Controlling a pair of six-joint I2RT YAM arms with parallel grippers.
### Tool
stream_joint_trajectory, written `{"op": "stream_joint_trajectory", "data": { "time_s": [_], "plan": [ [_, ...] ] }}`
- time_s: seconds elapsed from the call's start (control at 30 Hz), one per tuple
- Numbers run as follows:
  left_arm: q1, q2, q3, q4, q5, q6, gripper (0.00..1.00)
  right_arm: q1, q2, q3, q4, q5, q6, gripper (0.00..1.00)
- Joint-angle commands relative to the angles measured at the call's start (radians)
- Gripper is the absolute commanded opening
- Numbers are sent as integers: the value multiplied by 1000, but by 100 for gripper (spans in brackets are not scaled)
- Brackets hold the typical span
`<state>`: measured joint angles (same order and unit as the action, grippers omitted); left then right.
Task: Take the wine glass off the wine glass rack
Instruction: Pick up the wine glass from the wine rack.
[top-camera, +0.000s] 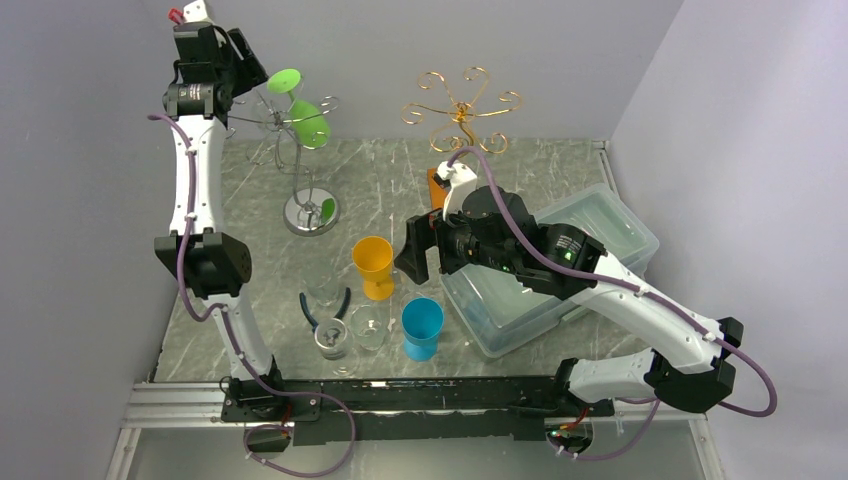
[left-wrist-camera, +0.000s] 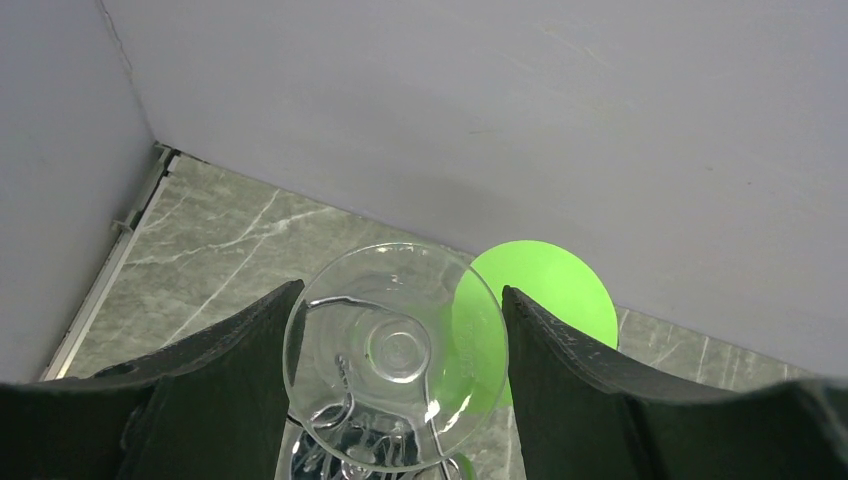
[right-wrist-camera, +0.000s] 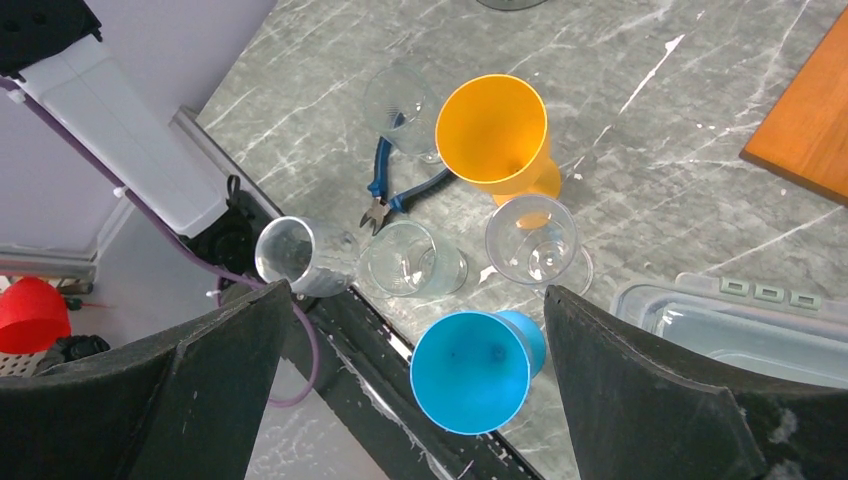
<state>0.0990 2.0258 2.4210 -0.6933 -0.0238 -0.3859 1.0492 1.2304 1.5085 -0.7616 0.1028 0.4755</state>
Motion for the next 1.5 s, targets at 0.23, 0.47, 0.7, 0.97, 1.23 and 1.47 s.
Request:
{"op": "stream_joint_trajectory", "data": {
  "time_s": [0.23, 0.47, 0.7, 0.97, 1.23, 1.47],
  "plan": [
    [-21, -141, -54, 46, -30, 3, 33, -3, -32, -19, 56, -12, 6, 100],
    [-23, -165, -48, -12, -85, -4, 32, -3, -34, -22, 59, -16, 7, 100],
    [-23, -196, -81, -36, -105, -7, 32, -3, -33, -24, 62, -22, 10, 100],
    [-23, -245, -117, -58, -157, 7, 31, -3, -33, -25, 68, -29, 10, 100],
    [-23, -300, -137, -91, -221, 40, 31, -3, -23, -18, 77, -43, 8, 100],
    [-22, -329, -107, -135, -263, 71, 31, -3, -7, 0, 88, -56, 6, 100]
  ]
}}
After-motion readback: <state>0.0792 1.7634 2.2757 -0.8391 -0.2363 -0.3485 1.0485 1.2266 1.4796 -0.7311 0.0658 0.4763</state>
